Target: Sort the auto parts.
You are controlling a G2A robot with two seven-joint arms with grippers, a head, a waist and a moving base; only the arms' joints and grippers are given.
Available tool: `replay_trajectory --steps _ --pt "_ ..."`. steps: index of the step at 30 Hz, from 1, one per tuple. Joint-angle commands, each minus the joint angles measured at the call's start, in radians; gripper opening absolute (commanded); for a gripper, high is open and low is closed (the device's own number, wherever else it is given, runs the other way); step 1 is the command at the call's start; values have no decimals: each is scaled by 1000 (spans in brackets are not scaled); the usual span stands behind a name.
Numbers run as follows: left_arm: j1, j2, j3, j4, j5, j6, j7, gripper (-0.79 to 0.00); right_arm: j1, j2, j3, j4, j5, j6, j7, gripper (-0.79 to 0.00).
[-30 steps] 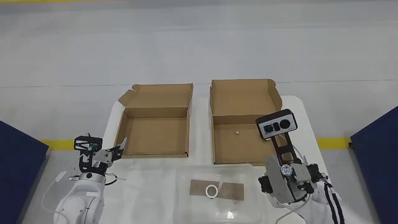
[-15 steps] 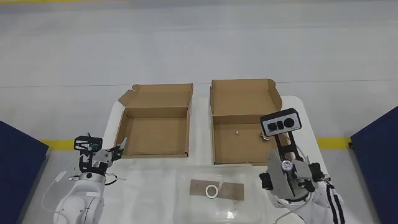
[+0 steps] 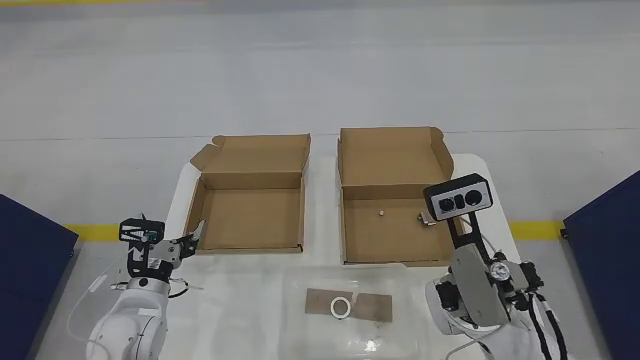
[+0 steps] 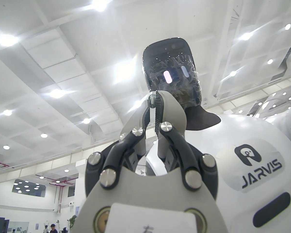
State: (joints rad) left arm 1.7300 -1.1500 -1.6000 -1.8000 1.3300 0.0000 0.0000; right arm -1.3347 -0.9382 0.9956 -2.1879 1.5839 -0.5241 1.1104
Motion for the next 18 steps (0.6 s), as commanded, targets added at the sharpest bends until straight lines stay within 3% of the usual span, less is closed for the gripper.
replay_trajectory --steps 1,18 --pt "0 0 0 0 0 0 0 0 -4 -4 10 2 -19 5 -5 -785" --pt "0 0 0 0 0 0 0 0 -41 -43 57 -8 -114 54 -35 -785"
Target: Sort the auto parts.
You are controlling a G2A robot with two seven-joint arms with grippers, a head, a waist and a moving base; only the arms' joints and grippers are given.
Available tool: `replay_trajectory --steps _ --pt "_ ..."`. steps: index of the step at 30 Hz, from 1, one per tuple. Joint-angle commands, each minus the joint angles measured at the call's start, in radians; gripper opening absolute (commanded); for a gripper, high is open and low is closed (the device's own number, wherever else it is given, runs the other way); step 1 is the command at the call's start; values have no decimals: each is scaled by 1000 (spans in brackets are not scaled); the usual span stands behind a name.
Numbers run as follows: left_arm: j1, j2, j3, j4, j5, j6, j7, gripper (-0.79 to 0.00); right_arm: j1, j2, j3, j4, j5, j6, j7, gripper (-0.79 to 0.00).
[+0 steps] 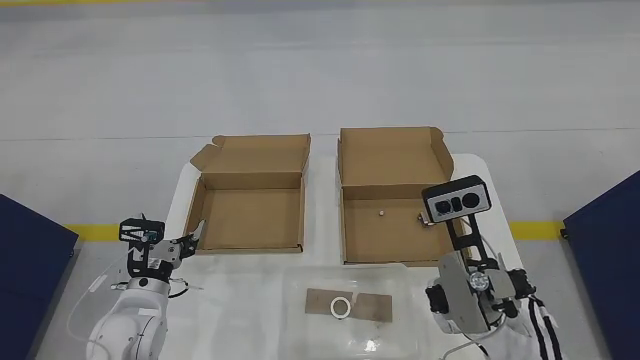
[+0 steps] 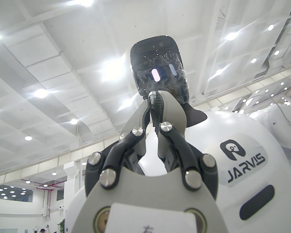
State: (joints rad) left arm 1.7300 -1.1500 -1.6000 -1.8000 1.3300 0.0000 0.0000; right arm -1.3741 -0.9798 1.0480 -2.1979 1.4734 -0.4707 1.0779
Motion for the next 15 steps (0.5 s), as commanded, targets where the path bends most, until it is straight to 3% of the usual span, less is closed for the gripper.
replay_trajectory --steps 1,11,15 --pt "0 0 0 0 0 0 0 0 -2 -2 4 1 -3 1 -2 -785" --pt "0 0 0 0 0 0 0 0 -2 -2 4 1 -3 1 -2 -785" --pt "0 0 0 0 0 0 0 0 -14 -1 49 -18 -97 40 -43 -785"
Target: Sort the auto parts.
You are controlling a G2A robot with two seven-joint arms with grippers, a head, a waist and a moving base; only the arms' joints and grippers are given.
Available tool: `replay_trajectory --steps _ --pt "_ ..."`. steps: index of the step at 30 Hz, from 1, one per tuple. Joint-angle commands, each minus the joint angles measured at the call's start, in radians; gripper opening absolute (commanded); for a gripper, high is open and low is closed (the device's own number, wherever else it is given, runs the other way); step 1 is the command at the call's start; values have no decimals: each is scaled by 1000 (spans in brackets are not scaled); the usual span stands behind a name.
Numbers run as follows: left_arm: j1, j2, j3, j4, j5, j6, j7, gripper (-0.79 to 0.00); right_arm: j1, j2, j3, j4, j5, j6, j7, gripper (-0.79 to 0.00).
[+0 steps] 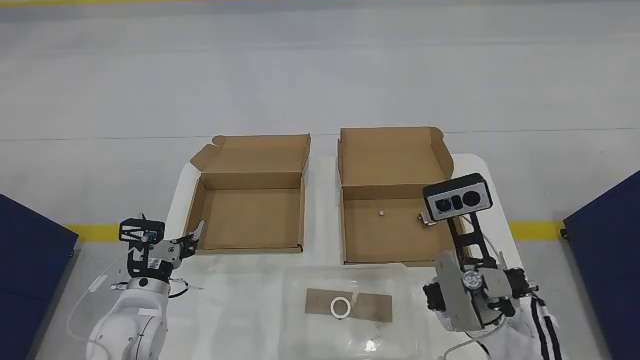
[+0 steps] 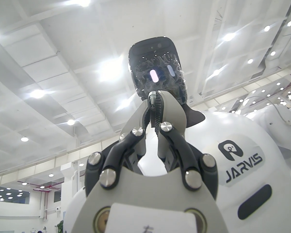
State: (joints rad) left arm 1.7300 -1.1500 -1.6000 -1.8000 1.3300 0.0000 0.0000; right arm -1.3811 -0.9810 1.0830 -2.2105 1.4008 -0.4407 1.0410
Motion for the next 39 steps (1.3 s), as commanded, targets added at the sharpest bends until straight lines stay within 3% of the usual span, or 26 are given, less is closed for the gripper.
replay_trajectory --steps 1,7,13,18,26,28,32,39 --pt "0 0 0 0 0 0 0 0 -13 2 32 -6 -50 23 -9 -785" --pt "0 0 0 0 0 0 0 0 -81 24 200 -15 -235 141 -20 -785" --pt "0 0 0 0 0 0 0 0 -191 53 449 -46 -512 268 0 -785" --pt "0 0 0 0 0 0 0 0 -283 66 629 -88 -686 302 55 -785" --pt "0 0 0 0 0 0 0 0 -283 66 629 -88 -686 302 55 -785" --pt "0 0 0 0 0 0 0 0 -278 73 643 -103 -859 348 54 -785" --pt "0 0 0 0 0 0 0 0 -264 81 632 -108 -1045 462 41 -785" --pt "0 0 0 0 0 0 0 0 -197 94 587 -81 -1262 602 46 -785"
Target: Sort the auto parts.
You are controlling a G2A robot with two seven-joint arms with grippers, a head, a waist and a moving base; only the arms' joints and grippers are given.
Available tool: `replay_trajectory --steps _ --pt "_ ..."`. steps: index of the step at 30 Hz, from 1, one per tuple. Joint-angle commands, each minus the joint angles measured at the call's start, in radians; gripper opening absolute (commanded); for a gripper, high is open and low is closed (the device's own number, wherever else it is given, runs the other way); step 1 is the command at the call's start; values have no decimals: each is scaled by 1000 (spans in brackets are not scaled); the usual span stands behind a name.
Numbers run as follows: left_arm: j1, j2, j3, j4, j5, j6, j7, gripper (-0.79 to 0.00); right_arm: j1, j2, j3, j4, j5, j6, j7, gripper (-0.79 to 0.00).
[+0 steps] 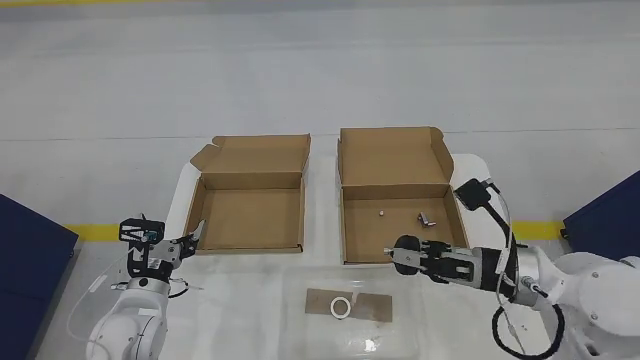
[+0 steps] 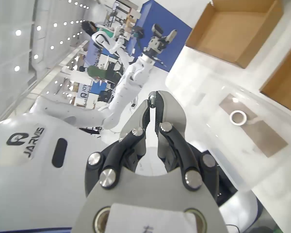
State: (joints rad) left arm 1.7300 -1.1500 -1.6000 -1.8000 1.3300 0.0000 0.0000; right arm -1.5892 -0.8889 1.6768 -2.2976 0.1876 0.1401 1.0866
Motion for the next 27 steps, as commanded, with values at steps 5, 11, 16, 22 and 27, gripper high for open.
replay_trajectory --steps 5,11,16,22,27 --pt "0 0 0 0 0 0 0 0 63 7 -105 50 -223 81 -29 -785" --pt "0 0 0 0 0 0 0 0 63 7 -105 50 -223 81 -29 -785" --pt "0 0 0 0 0 0 0 0 63 7 -105 50 -223 81 -29 -785" --pt "0 0 0 0 0 0 0 0 86 9 -126 81 -296 94 -37 -785" --pt "0 0 0 0 0 0 0 0 223 14 -200 158 -435 199 15 -785"
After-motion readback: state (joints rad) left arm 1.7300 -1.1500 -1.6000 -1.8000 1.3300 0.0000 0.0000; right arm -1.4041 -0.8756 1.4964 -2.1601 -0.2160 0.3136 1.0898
